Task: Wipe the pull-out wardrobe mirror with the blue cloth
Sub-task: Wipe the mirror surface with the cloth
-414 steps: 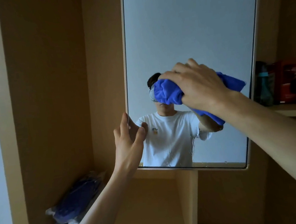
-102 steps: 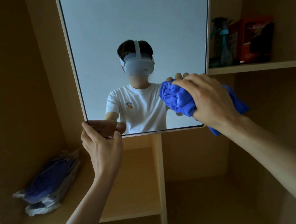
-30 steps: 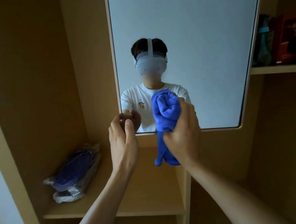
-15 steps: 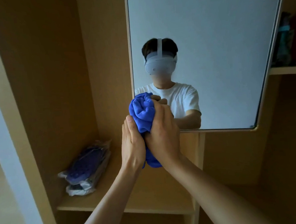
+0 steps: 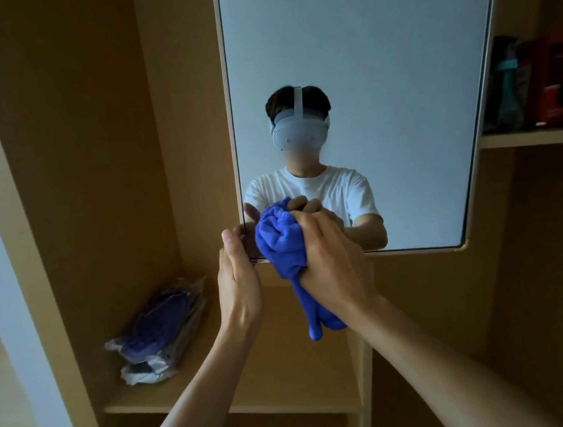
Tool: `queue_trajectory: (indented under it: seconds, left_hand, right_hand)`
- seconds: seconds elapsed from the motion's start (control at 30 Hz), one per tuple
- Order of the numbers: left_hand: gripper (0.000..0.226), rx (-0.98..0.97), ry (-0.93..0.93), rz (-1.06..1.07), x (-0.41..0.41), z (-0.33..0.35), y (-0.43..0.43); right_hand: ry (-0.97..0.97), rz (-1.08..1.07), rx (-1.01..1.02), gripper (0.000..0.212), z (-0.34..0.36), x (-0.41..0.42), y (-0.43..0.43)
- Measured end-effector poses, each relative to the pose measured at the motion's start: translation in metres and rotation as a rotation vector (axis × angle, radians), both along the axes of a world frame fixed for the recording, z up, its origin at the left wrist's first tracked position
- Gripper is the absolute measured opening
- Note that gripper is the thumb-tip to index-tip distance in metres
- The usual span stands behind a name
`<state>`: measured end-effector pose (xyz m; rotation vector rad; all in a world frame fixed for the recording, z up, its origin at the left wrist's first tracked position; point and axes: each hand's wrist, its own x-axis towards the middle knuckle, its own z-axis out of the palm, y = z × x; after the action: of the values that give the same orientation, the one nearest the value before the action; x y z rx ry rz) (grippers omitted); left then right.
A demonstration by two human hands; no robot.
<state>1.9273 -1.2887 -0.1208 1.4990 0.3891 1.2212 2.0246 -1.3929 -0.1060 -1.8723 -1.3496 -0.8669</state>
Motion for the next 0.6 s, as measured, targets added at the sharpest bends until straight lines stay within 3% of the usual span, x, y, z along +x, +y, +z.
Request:
queue_trajectory:
  seconds: [0.27,0.4,0.6]
  left_hand:
    - [0.077,0.038,0.054,0.078,0.002,0.002,-0.004]
    - [0.078,0.024,0.082,0.094,0.003,0.001,-0.005]
    - [0.059,0.015,0.064,0.131,0.004,-0.001,-0.009]
  right_hand:
    - [0.119,-0.042,0.053,0.040,0.000,0.053,-0.066]
    - [0.112,-0.054,0.206,0.034,0.001,0.075,-0.094]
    - [0.081,-0.103,0.394,0.029,0.010,0.098,-0.133]
